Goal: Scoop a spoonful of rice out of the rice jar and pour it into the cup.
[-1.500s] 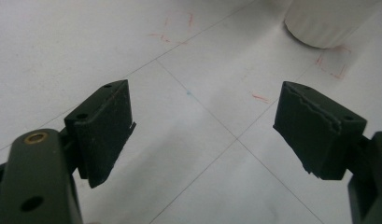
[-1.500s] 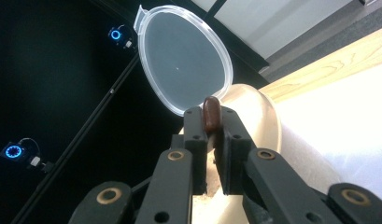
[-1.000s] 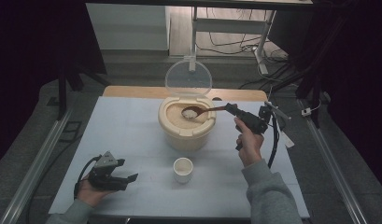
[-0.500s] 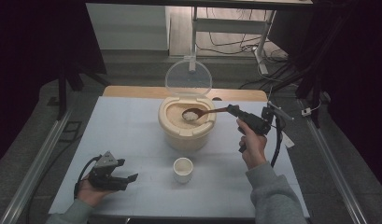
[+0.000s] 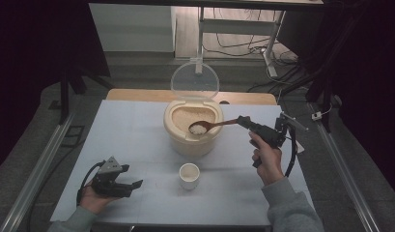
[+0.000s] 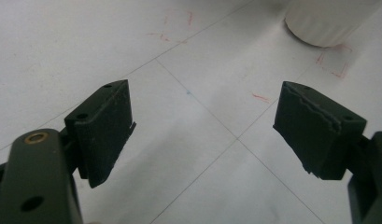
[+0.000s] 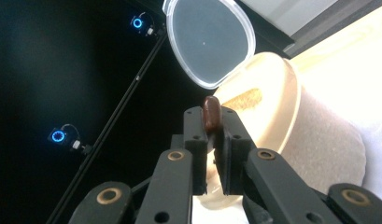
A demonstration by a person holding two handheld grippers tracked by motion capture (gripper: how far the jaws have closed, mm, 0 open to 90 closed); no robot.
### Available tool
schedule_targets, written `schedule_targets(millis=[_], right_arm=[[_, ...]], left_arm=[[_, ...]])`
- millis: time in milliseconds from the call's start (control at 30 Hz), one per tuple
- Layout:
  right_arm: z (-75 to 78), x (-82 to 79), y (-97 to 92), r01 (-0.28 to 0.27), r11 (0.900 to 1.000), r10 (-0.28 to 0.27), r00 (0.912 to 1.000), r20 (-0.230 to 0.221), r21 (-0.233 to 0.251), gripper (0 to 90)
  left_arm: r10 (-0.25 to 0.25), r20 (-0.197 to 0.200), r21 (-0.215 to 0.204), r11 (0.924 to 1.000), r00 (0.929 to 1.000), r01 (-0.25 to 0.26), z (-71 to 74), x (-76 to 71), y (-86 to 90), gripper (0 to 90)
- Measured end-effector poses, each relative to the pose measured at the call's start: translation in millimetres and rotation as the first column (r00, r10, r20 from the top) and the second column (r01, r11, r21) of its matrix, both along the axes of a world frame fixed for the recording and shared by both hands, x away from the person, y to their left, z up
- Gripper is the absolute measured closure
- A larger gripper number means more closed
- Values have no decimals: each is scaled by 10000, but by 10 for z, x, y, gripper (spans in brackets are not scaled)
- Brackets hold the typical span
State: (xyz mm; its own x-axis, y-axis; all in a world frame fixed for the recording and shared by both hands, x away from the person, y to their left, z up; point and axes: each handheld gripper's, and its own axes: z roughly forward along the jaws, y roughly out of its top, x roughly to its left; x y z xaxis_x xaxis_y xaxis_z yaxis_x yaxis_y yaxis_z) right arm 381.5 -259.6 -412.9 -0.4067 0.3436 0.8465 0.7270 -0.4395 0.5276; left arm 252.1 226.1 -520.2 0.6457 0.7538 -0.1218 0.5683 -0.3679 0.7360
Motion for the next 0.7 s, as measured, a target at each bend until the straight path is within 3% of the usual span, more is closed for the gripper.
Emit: schedule_targets(millis=[700], right_arm=[[-144, -241, 32, -1092, 9917, 1078, 9939, -240, -679, 833]], left_arm=[[-61, -25, 78, 10000, 10000, 61, -7, 5, -10, 191]])
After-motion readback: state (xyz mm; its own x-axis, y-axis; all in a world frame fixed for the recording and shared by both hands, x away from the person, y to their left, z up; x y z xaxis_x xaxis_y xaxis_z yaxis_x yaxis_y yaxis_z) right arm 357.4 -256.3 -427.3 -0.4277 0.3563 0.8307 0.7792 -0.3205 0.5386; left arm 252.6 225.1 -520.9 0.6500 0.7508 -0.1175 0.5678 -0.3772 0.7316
